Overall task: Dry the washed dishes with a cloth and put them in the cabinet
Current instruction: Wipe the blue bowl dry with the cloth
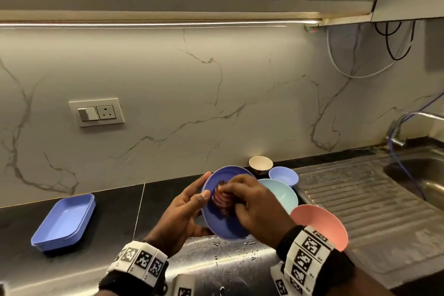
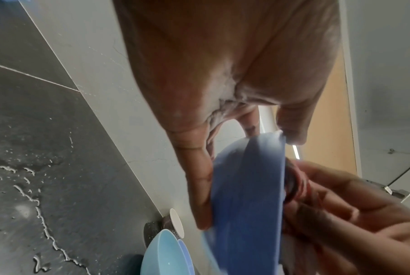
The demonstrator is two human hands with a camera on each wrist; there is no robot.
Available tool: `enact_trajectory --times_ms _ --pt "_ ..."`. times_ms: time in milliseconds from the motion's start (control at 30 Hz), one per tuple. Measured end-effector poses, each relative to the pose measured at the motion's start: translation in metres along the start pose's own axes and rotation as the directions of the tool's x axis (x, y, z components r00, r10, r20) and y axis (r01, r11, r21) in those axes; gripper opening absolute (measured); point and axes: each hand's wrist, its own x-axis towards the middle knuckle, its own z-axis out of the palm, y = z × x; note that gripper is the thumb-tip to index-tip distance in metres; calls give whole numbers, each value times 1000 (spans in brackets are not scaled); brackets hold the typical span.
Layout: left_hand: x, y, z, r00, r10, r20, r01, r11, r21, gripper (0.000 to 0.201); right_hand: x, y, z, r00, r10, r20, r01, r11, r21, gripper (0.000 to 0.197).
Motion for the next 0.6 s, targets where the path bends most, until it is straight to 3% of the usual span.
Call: enact_trajectory --times_ms 67,133,200,333,467,533,600 --pt "-2 0 1 1000 1 -3 -1 1000 12 59 9 0 -3 990 -125 -66 110 974 -198 30" --pt "-3 -1 5 1000 12 6 -12 1000 15 50 14 0 1 972 -236 20 224 889 -400 30" --pt "-4 0 9 1000 27 10 -27 999 25 55 13 5 10 982 -170 79 188 863 -469 35" --pt "-3 3 5 995 96 -13 -94 992 89 56 -3 10 28 988 108 108 -65 938 -339 44" --pt "-4 -1 4 992 119 -41 -113 986 121 53 -7 0 35 955 225 196 -201 970 -136 43" --pt "-5 -2 5 993 109 -41 -105 990 98 53 -3 0 31 914 288 285 -307 952 21 42" --pt "-6 -2 5 994 103 -38 -100 992 71 53 1 3 25 919 292 263 -350 913 210 45"
